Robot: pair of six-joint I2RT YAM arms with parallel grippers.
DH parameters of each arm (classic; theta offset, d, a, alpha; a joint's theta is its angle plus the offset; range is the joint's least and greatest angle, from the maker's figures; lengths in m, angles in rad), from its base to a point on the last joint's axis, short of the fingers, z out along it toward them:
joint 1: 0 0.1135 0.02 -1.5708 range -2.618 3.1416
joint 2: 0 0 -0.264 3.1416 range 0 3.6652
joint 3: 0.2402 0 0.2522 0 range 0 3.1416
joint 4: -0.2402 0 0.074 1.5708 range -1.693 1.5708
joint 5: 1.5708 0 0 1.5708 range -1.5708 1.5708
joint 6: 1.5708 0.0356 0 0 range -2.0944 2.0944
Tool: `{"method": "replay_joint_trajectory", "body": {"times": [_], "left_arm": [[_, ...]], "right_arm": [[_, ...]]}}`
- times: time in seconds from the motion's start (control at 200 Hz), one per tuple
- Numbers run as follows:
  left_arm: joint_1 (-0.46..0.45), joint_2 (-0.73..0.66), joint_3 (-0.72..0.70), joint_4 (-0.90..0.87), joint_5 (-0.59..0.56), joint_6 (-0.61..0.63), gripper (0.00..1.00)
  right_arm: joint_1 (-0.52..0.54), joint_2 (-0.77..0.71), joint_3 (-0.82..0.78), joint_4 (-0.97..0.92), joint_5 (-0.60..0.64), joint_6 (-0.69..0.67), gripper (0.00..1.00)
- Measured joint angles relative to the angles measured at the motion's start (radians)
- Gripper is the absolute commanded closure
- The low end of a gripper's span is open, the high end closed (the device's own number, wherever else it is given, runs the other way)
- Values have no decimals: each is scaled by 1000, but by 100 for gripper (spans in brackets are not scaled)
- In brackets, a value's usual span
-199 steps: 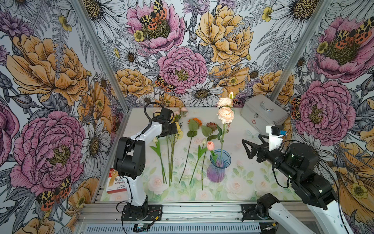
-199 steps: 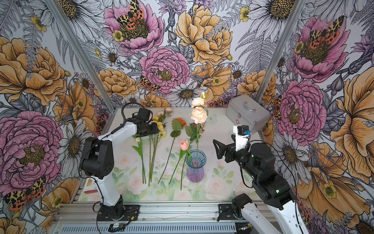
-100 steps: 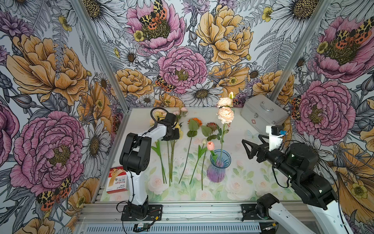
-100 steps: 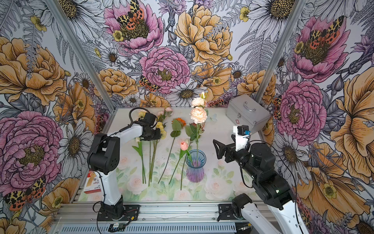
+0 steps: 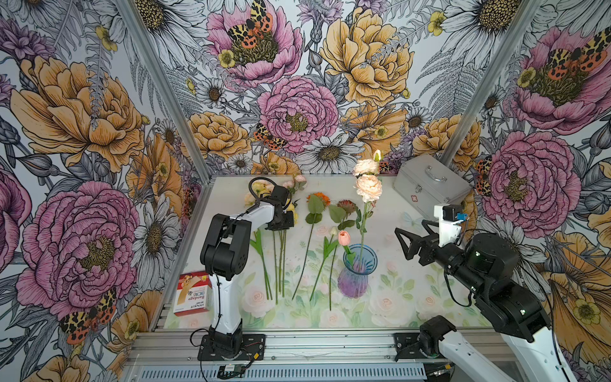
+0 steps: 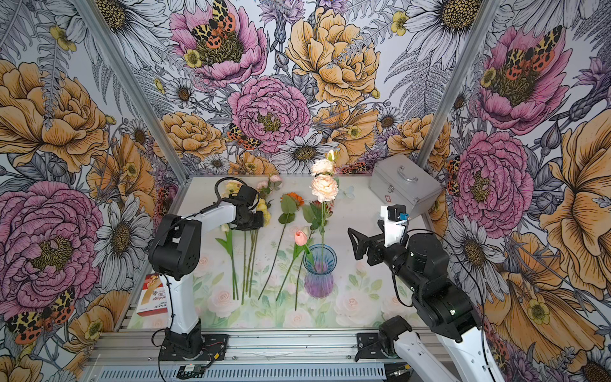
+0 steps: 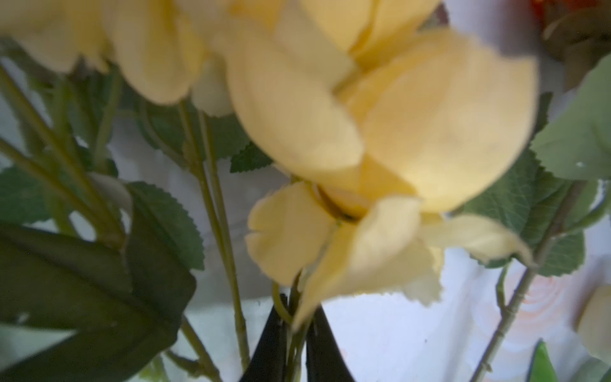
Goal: Place the pink flowers into the vase
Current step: Pick up the flower at the center of the board.
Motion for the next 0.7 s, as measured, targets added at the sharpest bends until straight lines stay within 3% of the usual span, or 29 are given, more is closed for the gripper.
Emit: {"method": "replay_joint_trajectory", "body": {"times": [0.315, 0.701], "left_arm": [[3, -41, 1, -27, 7, 1, 94], [26, -257, 63, -109, -6, 28, 96]], "right_arm": [[0, 5, 0, 0, 0, 0, 2], [0, 21, 0, 0, -4, 0, 2]]}}
